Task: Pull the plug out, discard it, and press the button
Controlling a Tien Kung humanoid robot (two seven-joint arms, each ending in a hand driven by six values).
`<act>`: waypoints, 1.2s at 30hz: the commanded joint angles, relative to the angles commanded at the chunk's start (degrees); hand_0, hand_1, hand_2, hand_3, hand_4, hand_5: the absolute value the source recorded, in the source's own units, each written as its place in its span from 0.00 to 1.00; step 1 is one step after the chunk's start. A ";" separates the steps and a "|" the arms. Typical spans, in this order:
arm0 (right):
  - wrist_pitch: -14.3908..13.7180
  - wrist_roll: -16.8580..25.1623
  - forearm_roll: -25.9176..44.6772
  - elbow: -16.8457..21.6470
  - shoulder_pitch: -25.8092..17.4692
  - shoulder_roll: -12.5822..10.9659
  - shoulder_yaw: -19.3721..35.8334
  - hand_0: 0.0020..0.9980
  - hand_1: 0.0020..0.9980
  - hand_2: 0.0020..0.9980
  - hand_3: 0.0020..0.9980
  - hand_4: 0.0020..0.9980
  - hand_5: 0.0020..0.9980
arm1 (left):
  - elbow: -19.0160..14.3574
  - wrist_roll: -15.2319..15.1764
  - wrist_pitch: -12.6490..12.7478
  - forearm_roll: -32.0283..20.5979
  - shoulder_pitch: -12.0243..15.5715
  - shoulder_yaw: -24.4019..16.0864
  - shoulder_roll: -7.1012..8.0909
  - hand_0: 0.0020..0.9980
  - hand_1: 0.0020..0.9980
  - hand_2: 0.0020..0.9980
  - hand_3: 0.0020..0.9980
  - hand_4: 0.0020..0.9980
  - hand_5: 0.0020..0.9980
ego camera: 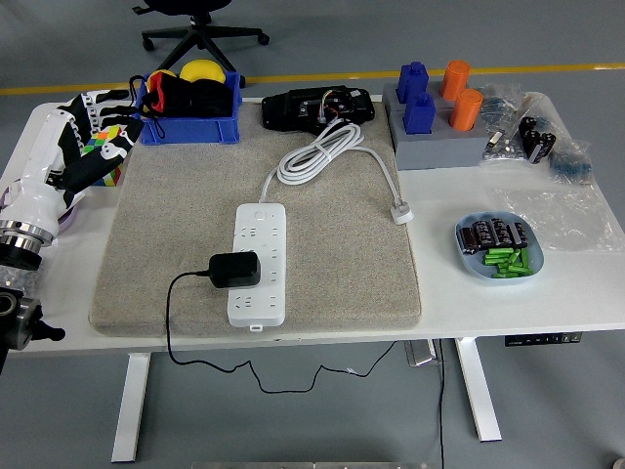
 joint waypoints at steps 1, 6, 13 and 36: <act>0.01 0.00 0.05 0.01 -0.04 -0.07 -0.14 0.75 0.68 0.67 0.69 0.77 0.67 | -0.02 0.01 -0.01 -0.01 -0.02 0.12 0.10 0.77 0.65 0.67 0.73 0.77 0.40; -0.30 0.17 -0.05 0.22 -1.15 -0.70 -0.14 0.75 0.68 0.67 0.69 0.77 0.67 | -0.26 0.06 -0.09 -0.02 1.25 0.01 -0.16 0.77 0.65 0.67 0.73 0.77 0.39; -0.08 0.10 -0.03 0.48 -2.02 -0.30 0.39 0.75 0.69 0.67 0.69 0.77 0.67 | -0.92 2.06 -5.56 4.81 1.05 4.92 2.90 0.77 0.65 0.67 0.73 0.84 0.19; -0.05 0.03 -0.08 0.61 -2.22 -0.11 1.51 0.75 0.68 0.67 0.68 0.77 0.67 | -0.46 4.79 -8.58 15.60 -9.05 30.58 13.66 0.79 0.73 0.71 0.78 1.00 0.00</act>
